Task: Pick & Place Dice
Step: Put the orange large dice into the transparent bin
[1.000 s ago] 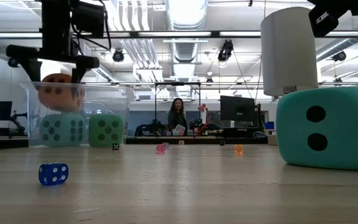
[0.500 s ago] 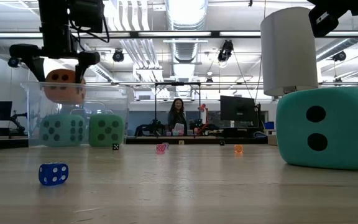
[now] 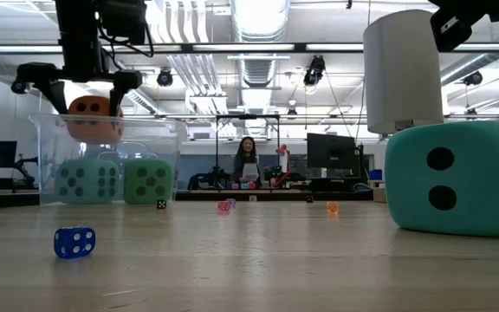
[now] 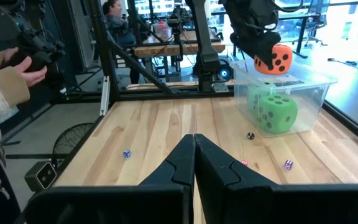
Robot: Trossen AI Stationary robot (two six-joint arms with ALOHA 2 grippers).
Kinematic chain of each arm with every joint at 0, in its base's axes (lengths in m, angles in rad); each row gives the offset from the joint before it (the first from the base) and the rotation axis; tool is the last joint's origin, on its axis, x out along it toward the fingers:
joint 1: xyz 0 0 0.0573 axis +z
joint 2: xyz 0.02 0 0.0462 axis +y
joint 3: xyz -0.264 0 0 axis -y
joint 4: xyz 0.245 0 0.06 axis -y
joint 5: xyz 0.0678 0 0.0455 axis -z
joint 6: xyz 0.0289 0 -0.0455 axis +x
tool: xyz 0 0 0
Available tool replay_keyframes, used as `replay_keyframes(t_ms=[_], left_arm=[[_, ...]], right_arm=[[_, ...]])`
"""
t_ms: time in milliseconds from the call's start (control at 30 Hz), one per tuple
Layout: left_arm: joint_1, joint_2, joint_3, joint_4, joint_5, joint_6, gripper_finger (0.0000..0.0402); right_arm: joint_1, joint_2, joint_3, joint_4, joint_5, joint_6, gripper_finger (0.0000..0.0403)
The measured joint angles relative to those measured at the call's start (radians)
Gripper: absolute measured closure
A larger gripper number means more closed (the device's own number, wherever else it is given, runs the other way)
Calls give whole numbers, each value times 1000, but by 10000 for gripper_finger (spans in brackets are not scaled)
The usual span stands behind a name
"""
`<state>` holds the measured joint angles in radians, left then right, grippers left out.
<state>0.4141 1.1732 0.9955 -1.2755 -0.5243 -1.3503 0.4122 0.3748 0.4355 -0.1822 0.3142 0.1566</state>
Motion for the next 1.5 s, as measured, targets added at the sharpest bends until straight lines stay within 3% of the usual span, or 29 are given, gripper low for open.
replay_keyframes(t_ms=[567, 867, 1067, 1500], left_arm=[[0, 0, -1, 38, 24, -20, 8], [0, 0, -1, 34, 47, -80, 65], [0, 0, 6, 29, 54, -76, 12], [0, 0, 8, -8, 81, -72, 4]], right_arm=[[0, 0, 0, 0, 0, 0, 394], [0, 0, 0, 0, 0, 0, 394], [0, 0, 0, 0, 0, 0, 394], [0, 0, 0, 0, 0, 0, 394]])
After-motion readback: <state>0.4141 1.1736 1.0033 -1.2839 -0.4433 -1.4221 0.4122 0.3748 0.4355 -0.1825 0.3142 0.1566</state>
